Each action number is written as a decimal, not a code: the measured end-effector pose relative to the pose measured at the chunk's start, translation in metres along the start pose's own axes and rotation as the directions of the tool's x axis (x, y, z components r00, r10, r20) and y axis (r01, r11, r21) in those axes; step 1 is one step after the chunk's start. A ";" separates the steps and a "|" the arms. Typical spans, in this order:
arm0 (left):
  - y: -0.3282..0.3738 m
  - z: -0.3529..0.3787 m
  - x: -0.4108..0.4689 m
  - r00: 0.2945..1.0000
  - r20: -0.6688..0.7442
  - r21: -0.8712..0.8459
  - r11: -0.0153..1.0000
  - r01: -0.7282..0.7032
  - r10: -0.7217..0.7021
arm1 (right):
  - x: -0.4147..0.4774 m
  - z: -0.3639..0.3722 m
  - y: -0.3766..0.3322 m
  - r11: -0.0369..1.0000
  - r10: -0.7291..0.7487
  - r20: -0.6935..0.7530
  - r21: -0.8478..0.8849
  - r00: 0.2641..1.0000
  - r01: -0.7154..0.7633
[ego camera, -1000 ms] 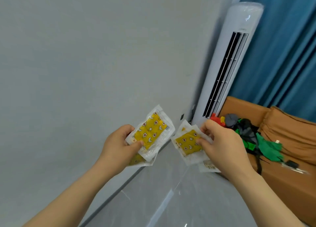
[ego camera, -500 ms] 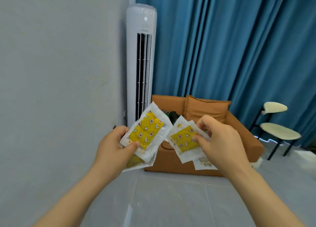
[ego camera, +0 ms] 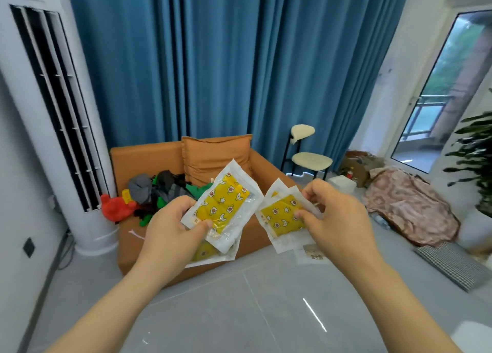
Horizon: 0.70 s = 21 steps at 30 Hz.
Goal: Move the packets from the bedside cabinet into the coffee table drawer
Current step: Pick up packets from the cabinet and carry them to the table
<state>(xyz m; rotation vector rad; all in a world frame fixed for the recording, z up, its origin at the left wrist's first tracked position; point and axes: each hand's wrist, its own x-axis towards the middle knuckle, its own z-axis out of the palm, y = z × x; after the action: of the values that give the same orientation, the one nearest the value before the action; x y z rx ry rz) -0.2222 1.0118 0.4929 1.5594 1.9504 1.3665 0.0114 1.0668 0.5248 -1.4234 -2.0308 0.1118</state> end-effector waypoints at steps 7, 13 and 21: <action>0.038 0.113 0.078 0.985 0.147 -0.043 0.996 -0.083 0.089 | 0.051 -0.009 0.103 0.980 0.197 -0.073 -0.026 0.978 -0.199; 0.060 0.218 0.128 0.947 0.287 -0.086 0.988 -0.127 0.147 | 0.080 -0.017 0.191 0.930 0.351 -0.121 -0.072 0.929 -0.361; 0.063 0.342 0.194 0.846 0.491 -0.123 0.978 -0.168 0.207 | 0.105 0.001 0.282 0.803 0.576 -0.138 -0.089 0.806 -0.589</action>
<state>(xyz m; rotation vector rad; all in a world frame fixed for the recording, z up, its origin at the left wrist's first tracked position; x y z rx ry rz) -0.0122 1.3449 0.4319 1.8778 1.4443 0.9473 0.2184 1.2726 0.4540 -2.0573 -1.4688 0.1651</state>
